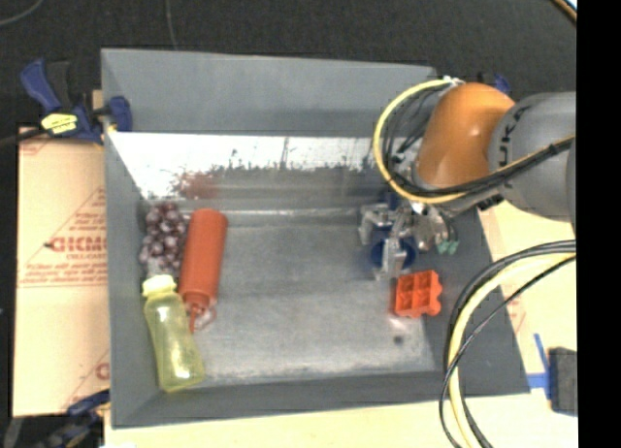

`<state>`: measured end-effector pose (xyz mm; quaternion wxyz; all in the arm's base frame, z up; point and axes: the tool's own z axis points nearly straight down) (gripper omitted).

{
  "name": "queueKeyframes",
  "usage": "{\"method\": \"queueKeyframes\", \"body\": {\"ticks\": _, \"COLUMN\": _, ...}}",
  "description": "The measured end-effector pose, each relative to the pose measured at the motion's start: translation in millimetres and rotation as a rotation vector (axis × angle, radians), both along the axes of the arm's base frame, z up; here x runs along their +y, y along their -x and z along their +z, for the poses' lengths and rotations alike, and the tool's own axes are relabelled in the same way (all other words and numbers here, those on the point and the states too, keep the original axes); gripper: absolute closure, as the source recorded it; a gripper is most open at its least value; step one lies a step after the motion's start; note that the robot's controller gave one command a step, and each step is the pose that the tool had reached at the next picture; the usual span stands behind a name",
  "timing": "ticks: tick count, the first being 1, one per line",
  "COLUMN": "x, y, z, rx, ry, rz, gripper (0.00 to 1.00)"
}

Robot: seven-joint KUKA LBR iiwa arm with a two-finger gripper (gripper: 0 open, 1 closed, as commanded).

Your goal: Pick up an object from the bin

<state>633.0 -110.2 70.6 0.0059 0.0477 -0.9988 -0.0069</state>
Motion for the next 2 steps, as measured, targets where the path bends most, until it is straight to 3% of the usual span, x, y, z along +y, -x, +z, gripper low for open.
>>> {"method": "queueKeyframes", "body": {"ticks": 1, "x": 0.5, "y": 0.8, "z": 17.8, "rx": -0.004, "ry": 0.0, "rz": 0.0, "gripper": 1.0}}
{"method": "queueKeyframes", "body": {"ticks": 2, "x": -1.2, "y": -1.7, "z": 57.9, "rx": -0.011, "ry": 0.002, "rz": -0.002, "gripper": 1.0}}
